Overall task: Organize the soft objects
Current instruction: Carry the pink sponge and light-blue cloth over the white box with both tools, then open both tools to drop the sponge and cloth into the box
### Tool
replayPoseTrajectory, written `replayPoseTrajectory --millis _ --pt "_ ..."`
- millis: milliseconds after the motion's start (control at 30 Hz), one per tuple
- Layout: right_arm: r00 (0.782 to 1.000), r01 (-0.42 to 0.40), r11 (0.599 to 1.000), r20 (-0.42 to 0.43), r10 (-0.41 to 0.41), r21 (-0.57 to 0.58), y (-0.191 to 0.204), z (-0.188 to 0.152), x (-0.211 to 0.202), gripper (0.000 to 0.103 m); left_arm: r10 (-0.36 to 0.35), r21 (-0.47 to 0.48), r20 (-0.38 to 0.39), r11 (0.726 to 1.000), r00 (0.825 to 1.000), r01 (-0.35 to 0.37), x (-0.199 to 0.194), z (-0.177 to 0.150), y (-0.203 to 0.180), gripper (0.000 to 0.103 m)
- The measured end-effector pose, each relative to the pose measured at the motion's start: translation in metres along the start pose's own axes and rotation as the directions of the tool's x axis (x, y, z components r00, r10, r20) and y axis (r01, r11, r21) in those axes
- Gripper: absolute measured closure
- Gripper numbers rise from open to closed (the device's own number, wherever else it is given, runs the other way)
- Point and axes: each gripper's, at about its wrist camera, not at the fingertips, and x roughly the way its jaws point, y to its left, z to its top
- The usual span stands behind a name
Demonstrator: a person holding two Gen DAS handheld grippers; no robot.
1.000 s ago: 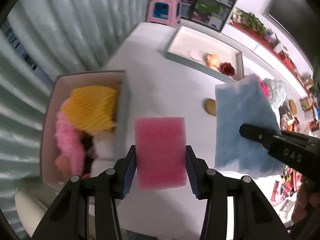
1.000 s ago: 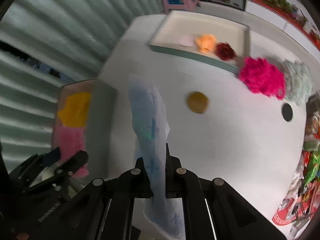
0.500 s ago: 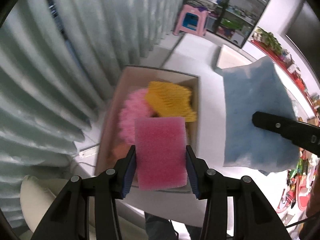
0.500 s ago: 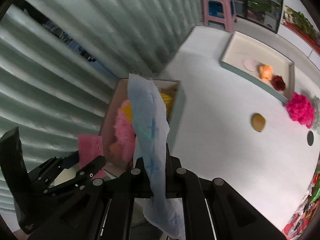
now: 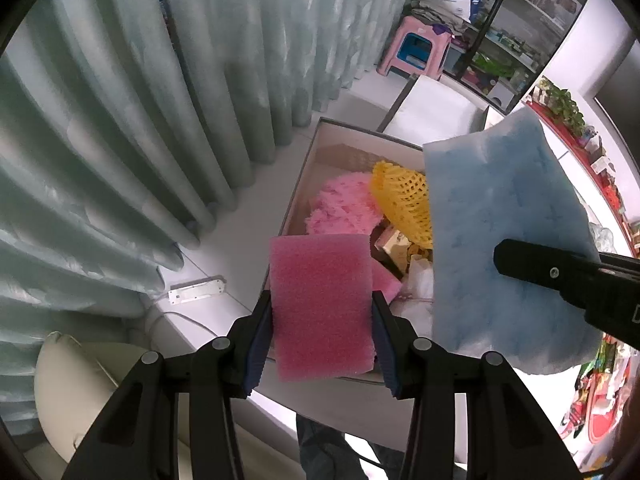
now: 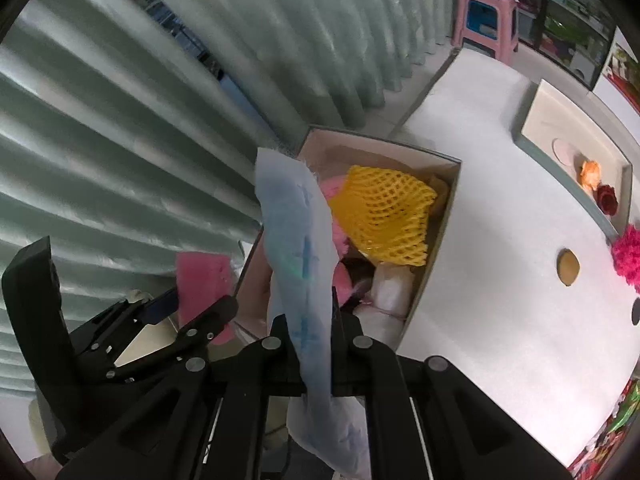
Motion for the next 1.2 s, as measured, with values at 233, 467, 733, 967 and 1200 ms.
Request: replayPoseTrajectory --millis 233,467,733,967,1200 --pt "1.000 0.008 1.000 -0.020 -0.008 -0.016 0.008 0.006 0.005 0.097 -0.006 -0.005 0.000 1.000 1.000 0.006 0.008 0.000 0.004 0.056" --pt "1.000 0.006 1.000 -0.026 -0.007 -0.018 0.008 0.011 0.012 0.097 0.004 -0.017 -0.012 1.000 1.000 -0.004 0.014 0.000 0.010 0.056" --pt "0.999 -0.014 1.000 -0.043 0.015 0.007 0.005 0.015 0.030 0.096 0.017 -0.013 -0.042 1.000 0.999 -0.017 0.026 0.000 0.009 0.055" --pt "0.996 0.041 0.999 -0.084 -0.040 0.016 -0.006 0.018 0.055 0.025 -0.018 -0.010 -0.045 1.000 0.999 0.018 0.036 0.000 0.003 0.006" --pt "0.993 0.099 0.995 -0.072 -0.098 0.009 -0.014 0.018 0.042 0.011 -0.029 -0.006 -0.021 1.000 0.999 0.029 0.030 0.001 -0.001 0.001"
